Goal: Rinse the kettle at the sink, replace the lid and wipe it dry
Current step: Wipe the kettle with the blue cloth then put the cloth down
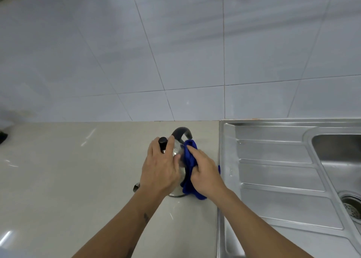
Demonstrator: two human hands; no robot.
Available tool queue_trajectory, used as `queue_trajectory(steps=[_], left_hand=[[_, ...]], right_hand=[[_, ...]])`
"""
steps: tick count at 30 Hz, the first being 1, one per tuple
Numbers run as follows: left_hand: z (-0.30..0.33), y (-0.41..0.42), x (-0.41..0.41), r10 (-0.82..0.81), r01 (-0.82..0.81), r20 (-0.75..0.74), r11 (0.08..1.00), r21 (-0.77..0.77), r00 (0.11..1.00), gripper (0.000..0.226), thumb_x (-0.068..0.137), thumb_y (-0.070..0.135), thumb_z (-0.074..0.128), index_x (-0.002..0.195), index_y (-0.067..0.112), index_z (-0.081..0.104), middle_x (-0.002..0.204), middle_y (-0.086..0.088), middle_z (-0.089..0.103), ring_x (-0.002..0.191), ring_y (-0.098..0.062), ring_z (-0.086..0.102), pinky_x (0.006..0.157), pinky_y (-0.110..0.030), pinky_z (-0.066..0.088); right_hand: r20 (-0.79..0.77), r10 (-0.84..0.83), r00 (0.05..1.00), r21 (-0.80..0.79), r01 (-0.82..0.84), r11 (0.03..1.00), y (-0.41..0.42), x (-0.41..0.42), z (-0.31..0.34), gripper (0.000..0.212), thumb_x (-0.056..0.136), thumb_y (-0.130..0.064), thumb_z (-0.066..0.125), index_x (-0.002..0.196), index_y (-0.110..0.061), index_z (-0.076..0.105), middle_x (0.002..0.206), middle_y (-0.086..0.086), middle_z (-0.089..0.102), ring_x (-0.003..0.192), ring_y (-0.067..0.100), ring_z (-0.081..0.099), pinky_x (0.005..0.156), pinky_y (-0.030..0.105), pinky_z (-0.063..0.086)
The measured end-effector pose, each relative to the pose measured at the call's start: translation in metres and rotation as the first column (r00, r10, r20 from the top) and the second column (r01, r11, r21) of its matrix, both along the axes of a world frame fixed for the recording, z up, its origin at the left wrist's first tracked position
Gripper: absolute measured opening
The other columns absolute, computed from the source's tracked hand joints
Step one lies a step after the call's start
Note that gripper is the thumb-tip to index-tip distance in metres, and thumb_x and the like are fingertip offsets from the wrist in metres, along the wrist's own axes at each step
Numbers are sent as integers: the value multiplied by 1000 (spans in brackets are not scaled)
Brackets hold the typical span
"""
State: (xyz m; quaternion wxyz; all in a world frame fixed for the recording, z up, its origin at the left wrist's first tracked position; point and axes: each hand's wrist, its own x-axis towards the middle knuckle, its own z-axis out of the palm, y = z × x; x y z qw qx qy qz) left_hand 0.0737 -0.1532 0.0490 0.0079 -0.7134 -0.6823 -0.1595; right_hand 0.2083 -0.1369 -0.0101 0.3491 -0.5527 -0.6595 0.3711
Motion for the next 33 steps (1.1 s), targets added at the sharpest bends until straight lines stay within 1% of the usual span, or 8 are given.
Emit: queue_trajectory(steps=[2,5,12,18,22,27,29,33], left_hand=[[2,0,1,-7,7,15,1000,-8,1000,56,99,35,35,152,24,22,148,-10,28,138,-24,28,96,-33,43],[2,0,0,-13,14,44,1000,-17,999,56,99,34,36,152,24,23,149,-9,26,139,-24,26,96,-31,41],[0,12,-17,-64,65,58,997,-31,996,53,99,30,41,150,25,29,146,-6,31,134,-25,34,95,-33,44],[1,22,-39,-209,209,70,978,7,975,48,98,24,49,145,23,40,143,-2,39,122,-21,45,97,-27,41],[4,30,-56,-303,305,49,952,-36,952,50,99,25,51,148,25,39,146,0,37,121,-18,47,94,-20,36],[6,34,-63,-323,326,43,943,-68,945,54,99,25,52,150,27,35,151,0,31,128,-20,44,99,-21,36],[3,33,-62,-322,324,46,945,-53,946,54,98,22,53,150,25,36,149,-1,34,129,-20,43,98,-20,34],[1,35,-61,-307,309,60,950,-43,950,54,97,21,53,149,25,38,149,-2,34,131,-22,42,103,-26,36]], right_hand=[[-12,12,1000,84,-10,996,-2,-7,3,70,91,4,44,153,-27,34,151,-2,41,136,16,40,112,26,36],[-7,21,1000,135,-20,991,-6,-11,-7,75,89,4,46,155,-27,28,145,-1,43,125,14,44,105,22,39],[49,-14,999,-134,21,991,-14,-6,-16,68,93,-1,51,153,-24,27,132,-1,51,118,20,54,101,31,48],[74,6,997,139,-17,990,-15,-22,17,76,88,-1,56,155,-20,27,145,4,42,125,22,46,103,32,45],[129,16,991,186,-40,982,-6,-26,4,81,88,-3,60,157,-20,21,145,6,42,125,21,46,101,35,48],[207,11,978,-21,-7,1000,-6,-19,-33,93,86,-14,68,156,-24,9,139,3,46,120,20,51,98,38,52],[332,5,943,-25,3,1000,-17,-22,-43,97,85,-14,69,156,-22,3,146,4,39,129,20,46,98,35,53],[282,-18,959,160,-28,987,-32,-30,-46,87,88,-2,60,158,-12,9,166,7,8,150,23,22,101,26,48]])
